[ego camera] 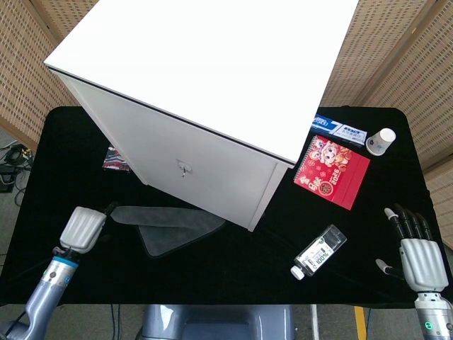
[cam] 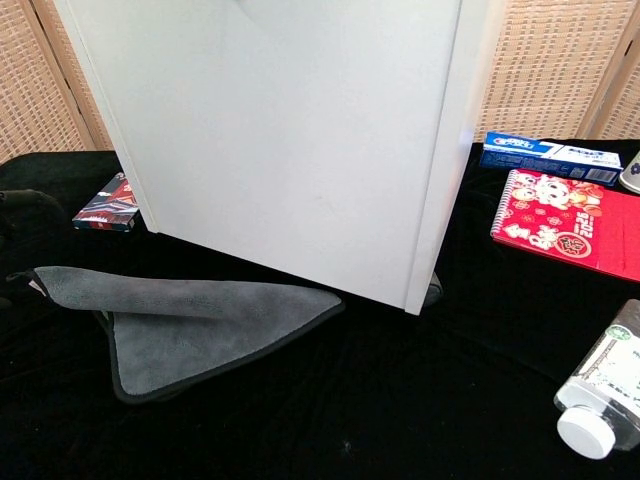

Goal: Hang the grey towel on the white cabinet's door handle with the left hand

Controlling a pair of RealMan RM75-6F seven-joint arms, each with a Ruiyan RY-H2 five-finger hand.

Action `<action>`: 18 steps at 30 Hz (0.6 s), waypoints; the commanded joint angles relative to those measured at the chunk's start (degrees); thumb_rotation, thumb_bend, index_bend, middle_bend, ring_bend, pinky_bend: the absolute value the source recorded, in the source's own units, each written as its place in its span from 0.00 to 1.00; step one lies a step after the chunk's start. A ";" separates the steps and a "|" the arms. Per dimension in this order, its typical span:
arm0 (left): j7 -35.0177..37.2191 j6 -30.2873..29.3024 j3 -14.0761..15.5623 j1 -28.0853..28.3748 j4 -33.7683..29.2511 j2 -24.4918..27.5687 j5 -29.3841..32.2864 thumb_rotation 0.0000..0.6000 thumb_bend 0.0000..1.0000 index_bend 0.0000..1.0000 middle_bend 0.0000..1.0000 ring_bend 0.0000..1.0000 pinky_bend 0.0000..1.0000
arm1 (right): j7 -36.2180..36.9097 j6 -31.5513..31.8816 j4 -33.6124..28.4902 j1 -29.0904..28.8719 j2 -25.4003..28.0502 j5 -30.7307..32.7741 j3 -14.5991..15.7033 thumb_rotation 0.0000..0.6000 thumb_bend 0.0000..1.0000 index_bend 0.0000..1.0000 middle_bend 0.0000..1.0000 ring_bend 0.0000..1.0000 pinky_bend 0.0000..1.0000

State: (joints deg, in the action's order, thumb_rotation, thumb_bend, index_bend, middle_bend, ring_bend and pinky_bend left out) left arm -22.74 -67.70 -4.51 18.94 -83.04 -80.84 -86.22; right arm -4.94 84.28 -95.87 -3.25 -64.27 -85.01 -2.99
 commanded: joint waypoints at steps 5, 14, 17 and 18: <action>-3.32 7.71 -0.99 4.30 4.51 -4.41 6.55 1.00 0.05 0.29 0.77 0.71 0.67 | 0.45 0.20 -0.08 0.07 0.20 -0.10 -0.05 1.00 0.08 0.00 0.00 0.00 0.00; -5.56 10.75 -1.59 7.51 9.68 -8.43 9.82 1.00 0.10 0.32 0.77 0.71 0.67 | 0.46 0.28 -0.19 0.10 0.25 -0.23 -0.02 1.00 0.08 0.00 0.00 0.00 0.00; -6.36 11.02 -1.41 8.30 10.81 -9.86 10.08 1.00 0.10 0.33 0.77 0.71 0.67 | 0.62 0.20 -0.16 0.11 0.29 0.09 -0.13 1.00 0.08 0.00 0.00 0.00 0.00; -6.56 11.05 -1.39 8.45 11.18 -10.26 10.30 1.00 0.10 0.33 0.77 0.71 0.67 | 0.73 0.20 -0.15 0.11 0.32 0.12 -0.16 1.00 0.08 0.00 0.00 0.00 0.00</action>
State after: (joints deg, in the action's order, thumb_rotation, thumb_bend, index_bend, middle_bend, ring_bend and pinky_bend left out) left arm -28.99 -56.75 -5.95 27.11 -72.23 -90.72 -76.14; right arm -4.19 84.49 -96.03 -3.14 -63.96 -84.90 -3.15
